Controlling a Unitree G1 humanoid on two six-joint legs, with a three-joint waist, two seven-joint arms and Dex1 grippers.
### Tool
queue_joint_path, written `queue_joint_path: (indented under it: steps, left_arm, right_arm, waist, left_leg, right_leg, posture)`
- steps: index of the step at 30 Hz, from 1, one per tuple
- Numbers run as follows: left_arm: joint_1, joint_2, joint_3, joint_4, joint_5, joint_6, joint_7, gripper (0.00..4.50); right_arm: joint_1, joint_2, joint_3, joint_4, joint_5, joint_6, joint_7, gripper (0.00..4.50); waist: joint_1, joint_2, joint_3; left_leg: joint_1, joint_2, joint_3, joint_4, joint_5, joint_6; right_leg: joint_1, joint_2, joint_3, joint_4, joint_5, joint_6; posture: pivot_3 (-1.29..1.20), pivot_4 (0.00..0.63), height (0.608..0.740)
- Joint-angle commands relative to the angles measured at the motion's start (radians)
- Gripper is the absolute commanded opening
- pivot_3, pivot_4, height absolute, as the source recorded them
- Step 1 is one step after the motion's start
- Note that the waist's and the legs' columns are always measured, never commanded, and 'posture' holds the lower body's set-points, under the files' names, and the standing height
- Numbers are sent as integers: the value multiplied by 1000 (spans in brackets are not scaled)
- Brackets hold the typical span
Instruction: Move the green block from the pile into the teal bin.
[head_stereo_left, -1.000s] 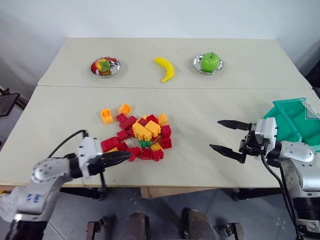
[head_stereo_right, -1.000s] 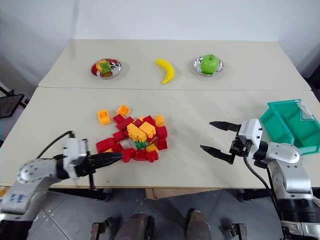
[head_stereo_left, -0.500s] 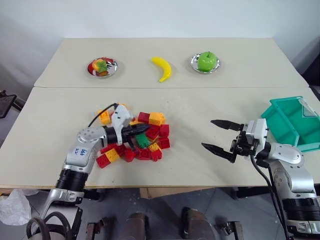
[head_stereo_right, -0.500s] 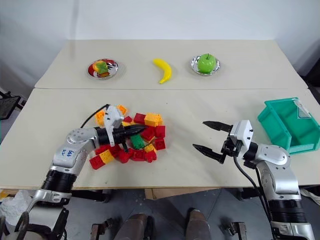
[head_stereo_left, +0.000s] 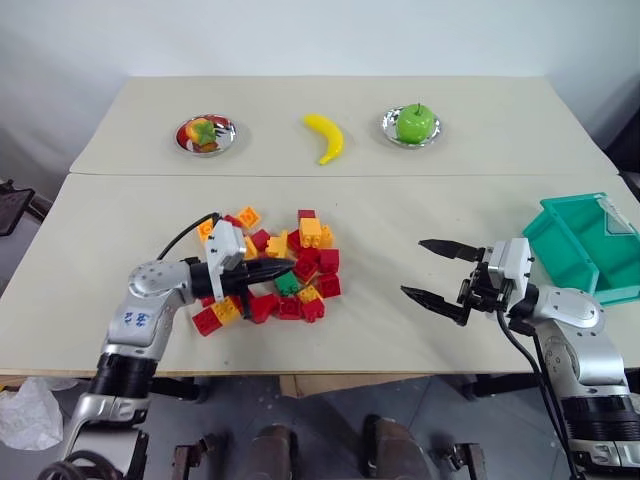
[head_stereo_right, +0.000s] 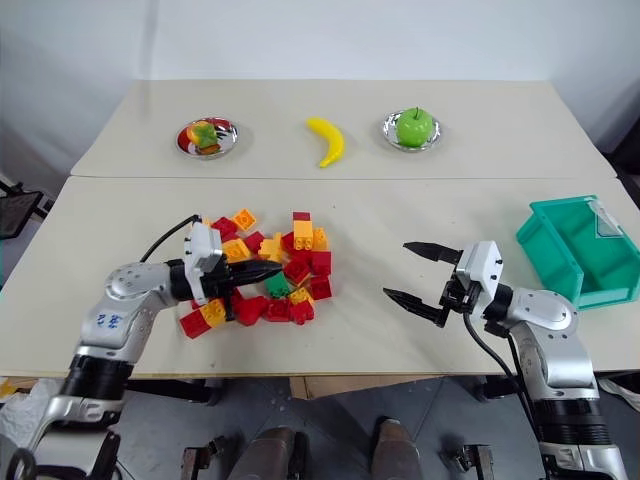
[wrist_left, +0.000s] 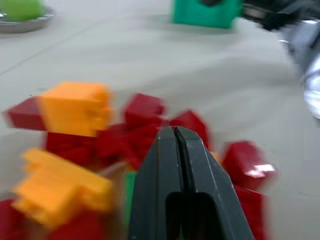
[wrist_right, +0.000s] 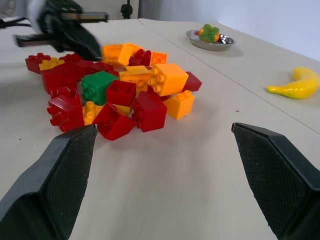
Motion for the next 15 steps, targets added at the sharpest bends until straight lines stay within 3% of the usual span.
queue_joint_path:
  steps: [1, 3, 6, 11, 15]
  left_arm:
    - [53, 55, 108, -66, -53, 30, 13, 34]
    - [119, 97, 194, -88, -80, 54, 33, 34]
    - [258, 146, 328, -129, -94, 26, 33, 578]
    - [510, 178, 540, -141, -78, -29, 38, 2063]
    - [614, 164, 644, -102, -85, -66, 46, 3315]
  right_arm:
    - [-19, 6, 0, -10, 5, -17, 9, 4500]
    - [-24, 8, 4, -5, 6, -17, 15, 4500]
    - [-36, 14, 10, 13, 4, -22, 26, 4500]
    - [-51, 11, 24, 29, 7, -17, 62, 4500]
    - [-84, 9, 34, 69, -8, -36, 88, 4500]
  waist:
    - [0, 0, 0]
    - [-4, 0, 0]
    - [-15, 0, 0]
    - [-18, 0, 0]
    - [-13, 0, 0]
  left_leg:
    - [0, 0, 0, 0, 0, 0]
    - [0, 0, 0, 0, 0, 0]
    - [0, 1, 0, -1, 0, 0]
    - [1, 1, 1, -1, -1, 0]
    - [1, 1, 1, -1, -1, 0]
  right_leg:
    - [0, 0, 0, 0, 0, 0]
    - [0, 0, 0, 0, 0, 0]
    - [0, 0, 1, 0, 0, 0]
    - [0, 0, 1, -1, 0, 0]
    - [0, 0, 1, -1, 0, 0]
  posture:
    - [0, 150, 740]
    - [0, 150, 740]
    - [0, 150, 740]
    - [0, 150, 740]
    - [0, 150, 740]
